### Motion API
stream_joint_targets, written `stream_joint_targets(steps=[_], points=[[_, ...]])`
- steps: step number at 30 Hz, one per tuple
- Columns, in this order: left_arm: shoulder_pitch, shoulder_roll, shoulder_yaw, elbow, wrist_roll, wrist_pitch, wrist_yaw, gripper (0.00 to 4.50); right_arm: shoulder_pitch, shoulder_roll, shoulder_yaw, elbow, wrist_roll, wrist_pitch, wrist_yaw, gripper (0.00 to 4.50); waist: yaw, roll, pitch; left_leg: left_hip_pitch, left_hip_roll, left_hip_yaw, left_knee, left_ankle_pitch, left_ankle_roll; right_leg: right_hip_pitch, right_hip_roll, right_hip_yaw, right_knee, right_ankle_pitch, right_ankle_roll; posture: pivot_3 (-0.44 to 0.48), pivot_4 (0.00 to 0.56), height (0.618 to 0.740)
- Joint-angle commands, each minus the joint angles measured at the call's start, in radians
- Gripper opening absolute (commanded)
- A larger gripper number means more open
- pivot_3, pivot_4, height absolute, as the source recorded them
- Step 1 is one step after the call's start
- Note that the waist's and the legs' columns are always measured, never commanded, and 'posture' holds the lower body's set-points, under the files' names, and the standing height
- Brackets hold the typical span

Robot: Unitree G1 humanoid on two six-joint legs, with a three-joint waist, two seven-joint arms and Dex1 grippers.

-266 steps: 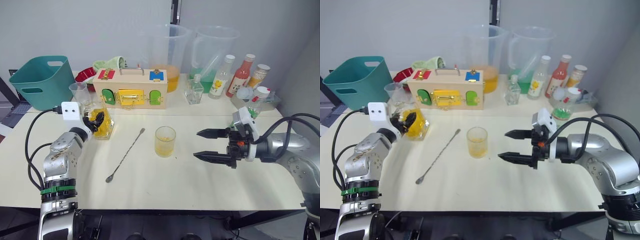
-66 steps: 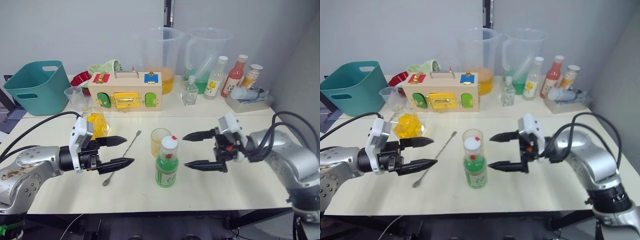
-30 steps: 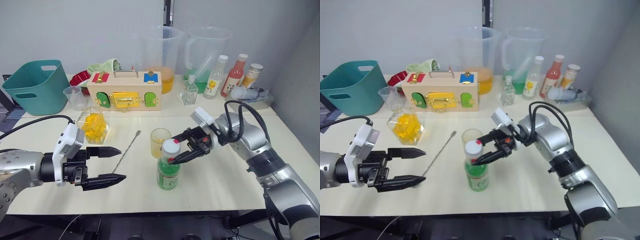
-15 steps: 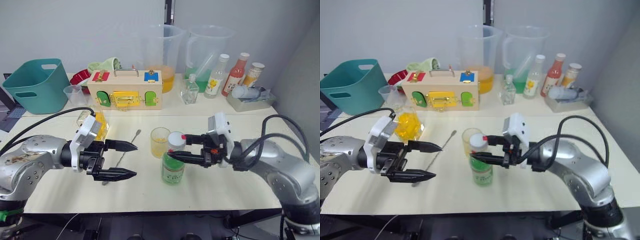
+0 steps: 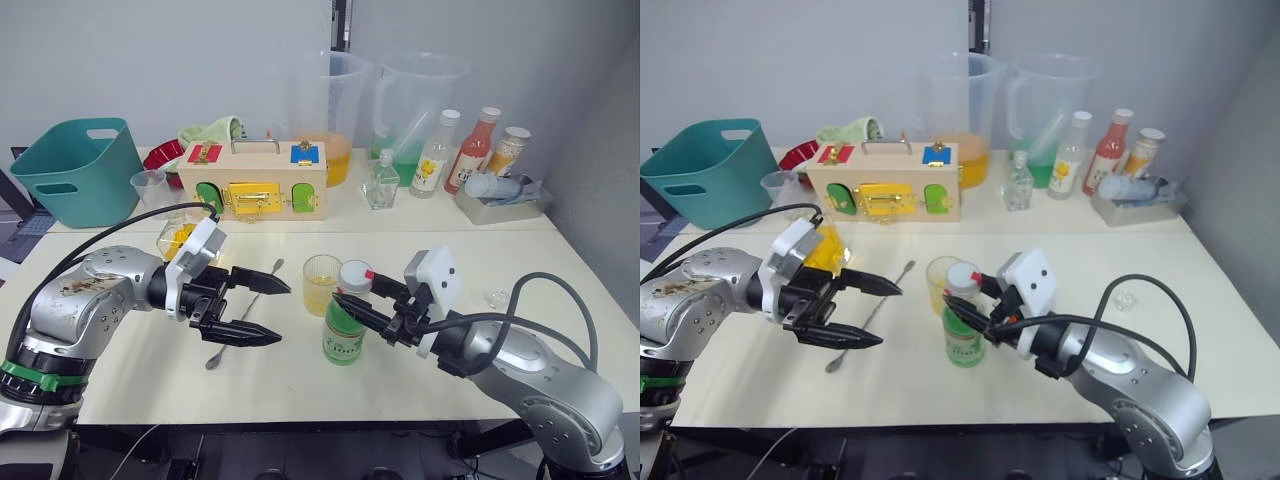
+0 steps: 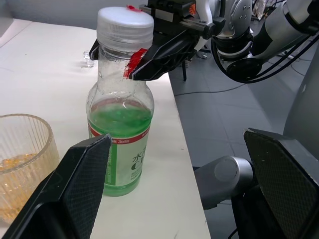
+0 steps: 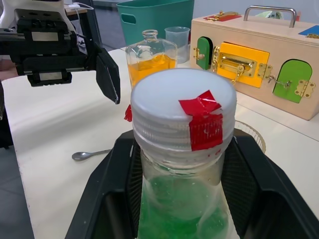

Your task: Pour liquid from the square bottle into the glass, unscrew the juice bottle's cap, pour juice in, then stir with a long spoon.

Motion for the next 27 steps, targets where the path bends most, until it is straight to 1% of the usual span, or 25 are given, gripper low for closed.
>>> stream_joint_targets(steps=[1, 2, 3, 5, 7, 8, 11, 12, 13, 16, 19, 22, 25, 27], points=[[0.017, 0.006, 0.035, -0.037, -0.005, -0.008, 0.006, 4.50, 0.002, -0.003, -0.008, -0.001, 0.057, 0.030, 0.017, 2.16, -0.001, 0.000, 0.000, 0.001, 0.000, 0.000, 0.000, 0.000, 0.000, 0.001, 0.000, 0.000, 0.000, 0.000, 0.000, 0.000, 0.150, 0.740], [0.028, 0.008, 0.044, -0.048, -0.008, -0.004, 0.011, 4.50, -0.009, -0.010, -0.014, 0.008, 0.072, 0.035, 0.031, 2.69, -0.002, 0.000, 0.000, 0.001, 0.000, 0.000, 0.000, 0.000, 0.000, 0.001, 0.000, 0.000, 0.000, 0.000, 0.000, 0.000, 0.150, 0.740], [0.041, 0.014, 0.059, -0.063, -0.018, 0.005, 0.016, 4.50, -0.027, -0.021, -0.029, 0.023, 0.098, 0.042, 0.049, 2.90, -0.003, 0.000, 0.000, 0.002, 0.001, 0.000, 0.000, 0.000, 0.000, 0.001, 0.000, 0.000, 0.000, 0.000, 0.000, 0.000, 0.150, 0.740], [0.061, 0.024, 0.105, -0.098, -0.052, 0.034, 0.046, 4.50, -0.088, -0.080, -0.074, 0.071, 0.154, 0.051, 0.140, 3.67, -0.008, 0.000, 0.000, 0.001, 0.001, 0.000, 0.000, 0.000, 0.000, 0.000, 0.000, 0.001, 0.000, 0.000, 0.000, 0.000, 0.150, 0.740], [0.078, 0.031, 0.134, -0.119, -0.068, 0.049, 0.067, 4.50, -0.129, -0.134, -0.090, 0.110, 0.177, 0.047, 0.220, 4.27, -0.012, 0.000, 0.000, 0.000, 0.001, 0.000, 0.000, 0.000, 0.000, 0.000, 0.001, 0.001, 0.000, 0.000, 0.000, 0.000, 0.150, 0.740], [0.095, 0.036, 0.149, -0.134, -0.069, 0.049, 0.076, 4.50, -0.145, -0.168, -0.094, 0.141, 0.193, 0.042, 0.292, 4.44, -0.013, 0.000, 0.000, 0.001, 0.001, 0.000, 0.000, 0.000, 0.000, 0.001, 0.001, 0.001, -0.001, 0.000, 0.000, 0.000, 0.150, 0.740], [0.147, 0.047, 0.192, -0.182, -0.082, 0.060, 0.113, 4.50, -0.206, -0.248, -0.063, 0.238, 0.132, -0.048, 0.519, 4.44, -0.016, 0.000, 0.000, 0.003, 0.002, 0.000, 0.000, -0.001, 0.001, 0.002, 0.001, 0.000, -0.002, 0.000, 0.000, 0.000, 0.150, 0.740], [0.158, 0.050, 0.201, -0.191, -0.087, 0.062, 0.121, 4.50, -0.218, -0.257, -0.053, 0.258, 0.114, -0.071, 0.558, 4.44, -0.018, 0.000, 0.000, 0.003, 0.002, 0.000, 0.000, -0.001, 0.001, 0.003, 0.001, 0.000, -0.002, 0.000, 0.000, 0.000, 0.150, 0.740], [0.173, 0.054, 0.218, -0.208, -0.098, 0.068, 0.136, 4.50, -0.242, -0.264, -0.044, 0.304, 0.097, -0.093, 0.609, 4.44, -0.018, 0.000, 0.000, 0.003, 0.002, 0.000, 0.000, -0.001, 0.001, 0.003, 0.001, 0.000, -0.002, 0.000, 0.000, 0.000, 0.150, 0.740], [0.238, 0.070, 0.299, -0.273, -0.139, 0.095, 0.183, 4.50, -0.323, -0.291, 0.047, 0.487, -0.048, -0.252, 0.835, 4.44, -0.022, 0.000, 0.000, 0.003, 0.002, 0.000, 0.000, -0.001, 0.001, 0.003, 0.001, 0.001, -0.003, 0.000, 0.000, 0.000, 0.150, 0.740], [0.308, 0.080, 0.370, -0.344, -0.176, 0.120, 0.239, 4.50, -0.407, -0.237, 0.111, 0.676, -0.144, -0.399, 0.986, 4.44, -0.025, 0.000, 0.000, 0.004, 0.003, 0.001, 0.000, -0.001, 0.001, 0.003, 0.001, 0.001, -0.003, 0.000, 0.000, 0.000, 0.150, 0.740], [0.365, 0.084, 0.427, -0.399, -0.212, 0.140, 0.289, 4.50, -0.477, -0.175, 0.144, 0.814, -0.201, -0.504, 1.100, 4.44, -0.025, 0.000, 0.000, 0.004, 0.003, 0.001, 0.000, -0.001, 0.001, 0.000, 0.001, 0.002, -0.003, 0.000, 0.000, 0.000, 0.150, 0.740], [0.427, 0.095, 0.478, -0.447, -0.231, 0.151, 0.322, 4.50, -0.528, -0.112, 0.161, 0.890, -0.218, -0.554, 1.184, 4.44, -0.021, 0.000, 0.000, 0.002, 0.003, 0.002, 0.000, 0.000, 0.000, -0.001, 0.000, 0.002, -0.001, 0.000, 0.000, 0.000, 0.150, 0.740], [0.465, 0.101, 0.515, -0.488, -0.265, 0.167, 0.343, 4.50, -0.542, -0.078, 0.171, 0.905, -0.216, -0.564, 1.229, 4.44, -0.021, 0.000, 0.000, 0.002, 0.003, 0.001, 0.000, 0.000, 0.000, -0.001, -0.001, 0.002, -0.001, 0.000, 0.000, 0.000, 0.150, 0.740]])
